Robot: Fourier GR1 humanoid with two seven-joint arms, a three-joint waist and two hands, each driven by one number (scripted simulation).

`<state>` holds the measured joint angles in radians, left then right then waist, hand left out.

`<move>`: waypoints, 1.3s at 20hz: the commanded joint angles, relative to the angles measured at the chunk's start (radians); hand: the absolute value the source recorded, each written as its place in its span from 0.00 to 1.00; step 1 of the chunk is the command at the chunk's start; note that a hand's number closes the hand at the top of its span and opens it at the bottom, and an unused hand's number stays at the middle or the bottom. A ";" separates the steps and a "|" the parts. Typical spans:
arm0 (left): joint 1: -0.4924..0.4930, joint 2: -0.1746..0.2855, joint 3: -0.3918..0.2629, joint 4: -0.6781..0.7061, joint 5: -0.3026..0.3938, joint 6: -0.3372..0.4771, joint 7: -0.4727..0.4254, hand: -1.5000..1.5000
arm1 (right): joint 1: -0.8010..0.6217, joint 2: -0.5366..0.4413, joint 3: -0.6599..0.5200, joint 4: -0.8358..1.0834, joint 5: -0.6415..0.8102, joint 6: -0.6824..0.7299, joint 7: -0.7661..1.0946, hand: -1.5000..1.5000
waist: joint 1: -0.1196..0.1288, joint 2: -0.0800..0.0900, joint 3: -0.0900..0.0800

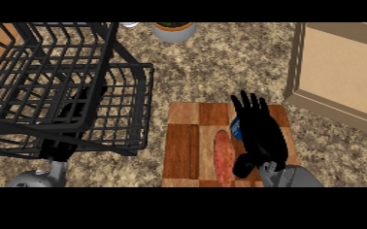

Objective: Pick the can from the cutting board and place it in the cardboard box

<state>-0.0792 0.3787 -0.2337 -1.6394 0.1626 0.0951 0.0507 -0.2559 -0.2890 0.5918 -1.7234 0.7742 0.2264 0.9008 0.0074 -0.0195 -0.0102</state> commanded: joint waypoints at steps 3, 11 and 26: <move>-0.092 -0.040 -0.075 0.057 -0.049 -0.043 0.009 0.50 | 0.065 -0.002 0.028 0.111 0.055 -0.054 -0.057 0.00 | -0.021 0.024 0.011; -0.137 -0.044 -0.049 0.108 -0.053 -0.057 -0.002 0.50 | 0.003 0.014 0.002 0.135 0.055 -0.002 -0.096 1.00 | -0.025 0.025 0.010; 0.007 0.003 -0.002 -0.019 0.009 -0.054 -0.030 0.50 | -0.086 -0.470 0.087 -0.119 -0.052 -0.008 -1.092 1.00 | -0.041 0.032 0.032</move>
<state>-0.0452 0.3739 -0.2003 -1.6634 0.1998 0.0638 0.0154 -0.3313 -0.6654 0.6825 -1.7943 0.7552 0.2503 0.0195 -0.0091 0.0031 0.0087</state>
